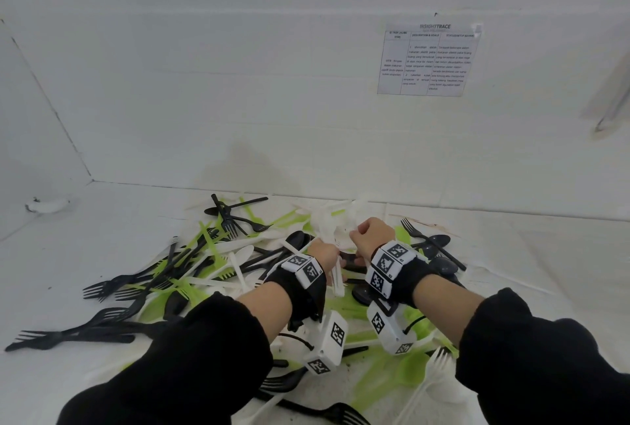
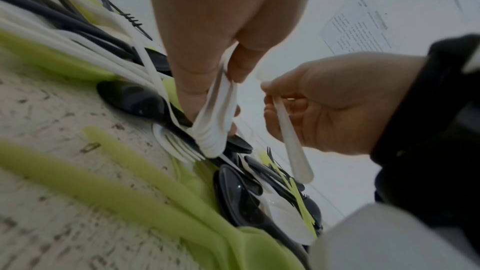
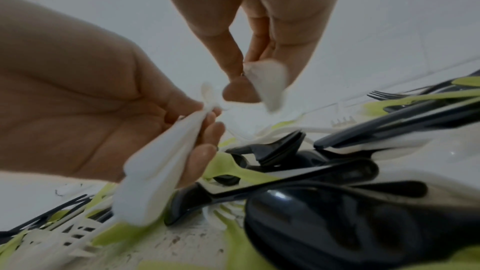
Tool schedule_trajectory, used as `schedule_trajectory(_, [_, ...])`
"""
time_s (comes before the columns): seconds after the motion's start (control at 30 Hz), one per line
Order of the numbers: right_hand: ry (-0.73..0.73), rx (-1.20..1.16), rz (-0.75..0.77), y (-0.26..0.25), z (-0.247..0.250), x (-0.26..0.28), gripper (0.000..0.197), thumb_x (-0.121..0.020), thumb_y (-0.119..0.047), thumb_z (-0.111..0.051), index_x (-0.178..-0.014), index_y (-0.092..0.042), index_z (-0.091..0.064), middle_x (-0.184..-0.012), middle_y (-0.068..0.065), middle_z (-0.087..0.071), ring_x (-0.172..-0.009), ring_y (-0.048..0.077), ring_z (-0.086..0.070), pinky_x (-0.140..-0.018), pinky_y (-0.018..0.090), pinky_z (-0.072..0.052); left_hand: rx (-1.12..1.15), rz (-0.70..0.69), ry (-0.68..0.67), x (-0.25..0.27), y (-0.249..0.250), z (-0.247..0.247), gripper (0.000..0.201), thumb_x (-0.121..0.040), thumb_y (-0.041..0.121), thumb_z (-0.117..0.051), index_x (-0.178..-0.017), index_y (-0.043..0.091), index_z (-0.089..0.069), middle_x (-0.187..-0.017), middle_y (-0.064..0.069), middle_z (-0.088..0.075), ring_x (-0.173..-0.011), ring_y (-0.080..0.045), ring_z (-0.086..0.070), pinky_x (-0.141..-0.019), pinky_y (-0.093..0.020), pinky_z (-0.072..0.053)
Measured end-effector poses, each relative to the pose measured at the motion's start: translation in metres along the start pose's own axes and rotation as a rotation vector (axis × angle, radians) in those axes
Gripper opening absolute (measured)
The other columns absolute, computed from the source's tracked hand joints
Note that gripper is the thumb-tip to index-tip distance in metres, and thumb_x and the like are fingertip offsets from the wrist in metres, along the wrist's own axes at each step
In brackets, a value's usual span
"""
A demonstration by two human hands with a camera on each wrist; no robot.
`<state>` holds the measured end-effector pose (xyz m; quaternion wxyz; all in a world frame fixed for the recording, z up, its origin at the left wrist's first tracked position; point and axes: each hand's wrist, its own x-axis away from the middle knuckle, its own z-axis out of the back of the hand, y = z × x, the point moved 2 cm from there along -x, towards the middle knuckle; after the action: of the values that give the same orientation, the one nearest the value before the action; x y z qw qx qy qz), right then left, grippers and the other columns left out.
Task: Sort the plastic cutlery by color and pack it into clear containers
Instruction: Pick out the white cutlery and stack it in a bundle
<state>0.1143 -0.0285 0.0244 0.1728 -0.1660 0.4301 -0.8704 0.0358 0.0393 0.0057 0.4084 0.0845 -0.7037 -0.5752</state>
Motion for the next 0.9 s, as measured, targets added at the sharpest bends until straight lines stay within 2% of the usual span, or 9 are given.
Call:
schedule_trajectory(0.07, [-0.028, -0.047, -0.042, 0.001, 0.002, 0.001, 0.013, -0.088, -0.020, -0.057, -0.086, -0.012, -0.048, -0.094, 0.011, -0.059, -0.072, 0.030, -0.066, -0.068, 0.040, -0.058, 0.027, 0.002, -0.024, -0.001, 0.000, 0.001, 0.032, -0.096, 0.001, -0.038, -0.127, 0.001, -0.044, -0.081, -0.012, -0.049, -0.071, -0.021, -0.054, -0.062, -0.043, -0.049])
schedule_trajectory(0.13, [-0.077, -0.013, -0.034, 0.002, 0.003, 0.000, 0.019, -0.088, -0.028, -0.059, -0.093, -0.012, -0.049, -0.092, 0.009, -0.062, -0.081, 0.028, -0.067, -0.073, 0.038, -0.057, 0.014, -0.007, -0.057, 0.000, 0.000, 0.000, 0.024, -0.097, 0.001, -0.037, -0.119, 0.001, -0.048, -0.081, -0.010, -0.051, -0.073, -0.022, -0.055, -0.060, -0.039, -0.051])
schedule_trajectory(0.27, [-0.146, -0.032, -0.012, -0.001, 0.000, 0.000, 0.029, -0.089, -0.031, -0.057, -0.096, -0.005, -0.066, -0.085, 0.010, -0.069, -0.077, 0.027, -0.066, -0.075, 0.035, -0.056, -0.002, -0.028, -0.120, 0.005, 0.004, -0.003, 0.023, -0.096, -0.004, -0.035, -0.089, 0.005, -0.054, -0.053, -0.003, -0.063, -0.046, -0.013, -0.061, -0.041, -0.025, -0.050])
schedule_trajectory(0.33, [-0.154, -0.049, -0.001, -0.001, -0.002, 0.000, 0.023, -0.087, -0.028, -0.060, -0.091, -0.008, -0.070, -0.091, 0.011, -0.072, -0.084, 0.028, -0.069, -0.083, 0.039, -0.056, 0.004, -0.022, -0.128, 0.007, 0.003, -0.002, 0.021, -0.096, -0.004, -0.037, -0.088, 0.006, -0.054, -0.046, 0.000, -0.062, -0.042, -0.011, -0.061, -0.047, -0.028, -0.051])
schedule_trajectory(0.47, [-0.184, -0.148, -0.046, 0.004, -0.006, -0.004, 0.021, -0.080, -0.025, -0.071, -0.095, -0.010, -0.068, -0.092, 0.011, -0.070, -0.082, 0.026, -0.068, -0.083, 0.040, -0.056, -0.027, -0.010, -0.106, 0.004, 0.002, -0.001, 0.022, -0.096, 0.000, -0.036, -0.103, 0.008, -0.055, -0.089, -0.013, -0.061, -0.088, -0.028, -0.058, -0.080, -0.044, -0.049])
schedule_trajectory(0.63, [-0.248, -0.274, -0.123, 0.004, -0.011, 0.000, 0.028, -0.081, -0.010, -0.070, -0.106, 0.000, -0.062, -0.084, 0.016, -0.065, -0.082, 0.030, -0.066, -0.083, 0.044, -0.056, 0.033, 0.082, -0.132, 0.006, 0.001, 0.001, 0.023, -0.096, 0.009, -0.036, -0.084, 0.008, -0.056, -0.080, -0.011, -0.058, -0.077, -0.024, -0.056, -0.078, -0.040, -0.049])
schedule_trajectory(0.7, [-0.261, -0.230, -0.092, 0.003, -0.014, 0.000, 0.019, -0.082, -0.010, -0.069, -0.099, -0.005, -0.060, -0.083, 0.013, -0.065, -0.081, 0.029, -0.065, -0.081, 0.043, -0.056, 0.063, 0.115, -0.123, 0.009, 0.003, 0.004, 0.025, -0.095, 0.017, -0.034, -0.086, 0.006, -0.055, -0.073, -0.011, -0.054, -0.066, -0.023, -0.053, -0.065, -0.032, -0.048])
schedule_trajectory(0.8, [-0.271, -0.213, -0.058, 0.002, -0.017, -0.002, 0.008, -0.084, -0.008, -0.066, -0.087, -0.009, -0.059, -0.073, 0.010, -0.063, -0.064, 0.024, -0.062, -0.072, 0.040, -0.055, 0.110, 0.115, -0.099, 0.004, 0.005, 0.004, 0.036, -0.099, 0.025, -0.030, -0.107, 0.001, -0.056, -0.069, -0.011, -0.054, -0.056, -0.022, -0.053, -0.044, -0.025, -0.045])
schedule_trajectory(0.9, [-0.309, -0.252, -0.047, 0.002, -0.019, -0.003, 0.008, -0.083, -0.007, -0.066, -0.080, -0.009, -0.060, -0.065, 0.010, -0.061, -0.056, 0.021, -0.058, -0.061, 0.033, -0.053, 0.087, 0.099, -0.062, 0.004, 0.005, 0.007, 0.040, -0.102, 0.029, -0.029, -0.121, 0.001, -0.051, -0.077, -0.012, -0.059, -0.050, -0.021, -0.061, -0.037, -0.024, -0.049])
